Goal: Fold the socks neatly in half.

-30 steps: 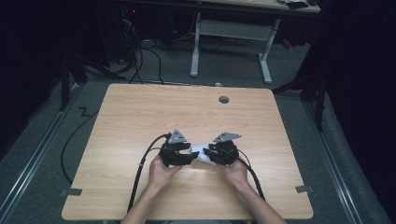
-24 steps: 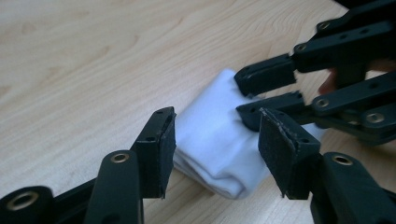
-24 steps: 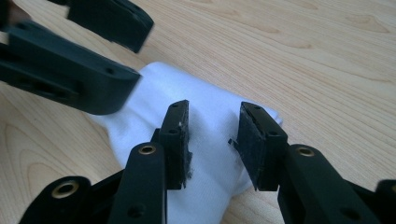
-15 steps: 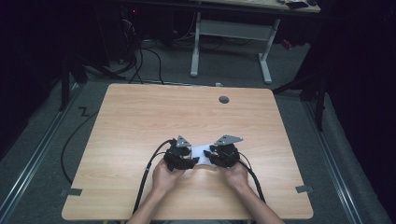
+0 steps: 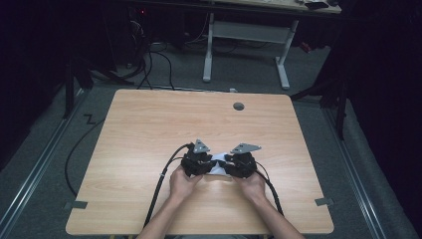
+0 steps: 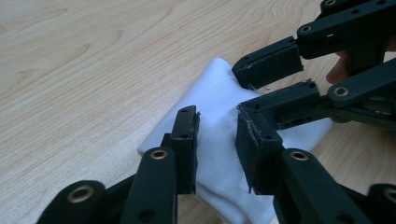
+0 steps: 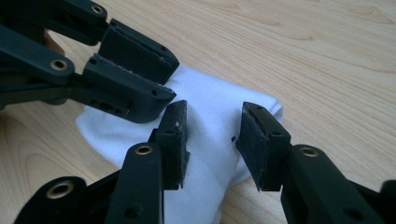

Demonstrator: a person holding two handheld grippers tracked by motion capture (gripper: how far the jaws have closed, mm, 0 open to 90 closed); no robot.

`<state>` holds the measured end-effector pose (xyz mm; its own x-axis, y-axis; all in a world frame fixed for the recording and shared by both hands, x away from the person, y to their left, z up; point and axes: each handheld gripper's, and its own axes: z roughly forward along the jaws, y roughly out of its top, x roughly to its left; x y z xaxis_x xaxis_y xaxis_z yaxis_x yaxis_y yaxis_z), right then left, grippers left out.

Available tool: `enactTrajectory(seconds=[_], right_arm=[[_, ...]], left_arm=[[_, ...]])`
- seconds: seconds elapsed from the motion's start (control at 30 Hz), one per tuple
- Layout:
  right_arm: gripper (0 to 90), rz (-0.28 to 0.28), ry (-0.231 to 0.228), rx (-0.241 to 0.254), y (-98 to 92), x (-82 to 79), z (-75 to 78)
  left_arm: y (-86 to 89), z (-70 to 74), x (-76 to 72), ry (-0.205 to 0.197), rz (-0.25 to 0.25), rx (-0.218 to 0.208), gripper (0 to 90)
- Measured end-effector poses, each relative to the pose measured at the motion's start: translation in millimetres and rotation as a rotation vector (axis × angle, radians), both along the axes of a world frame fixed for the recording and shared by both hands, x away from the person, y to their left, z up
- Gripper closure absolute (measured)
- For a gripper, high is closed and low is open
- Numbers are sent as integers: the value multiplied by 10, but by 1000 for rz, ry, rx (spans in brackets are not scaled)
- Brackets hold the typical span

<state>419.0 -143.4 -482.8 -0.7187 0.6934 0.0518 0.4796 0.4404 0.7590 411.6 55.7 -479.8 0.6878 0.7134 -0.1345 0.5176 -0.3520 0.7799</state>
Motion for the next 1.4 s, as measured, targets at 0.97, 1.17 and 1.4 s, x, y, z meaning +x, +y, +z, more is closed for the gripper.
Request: enactTrajectory(seconds=[0.97,1.17,1.4], right_arm=[[583,49,-99,20,-170,30,76],[565,46,17,84,-173,211,-99],[582,53,65,84,-140,239,-152]], left_arm=[[-52,89,-16,-25,20,25,579],[-26,-11,88,29,49,7,591],[-39,-52,136,11,58,12,622]])
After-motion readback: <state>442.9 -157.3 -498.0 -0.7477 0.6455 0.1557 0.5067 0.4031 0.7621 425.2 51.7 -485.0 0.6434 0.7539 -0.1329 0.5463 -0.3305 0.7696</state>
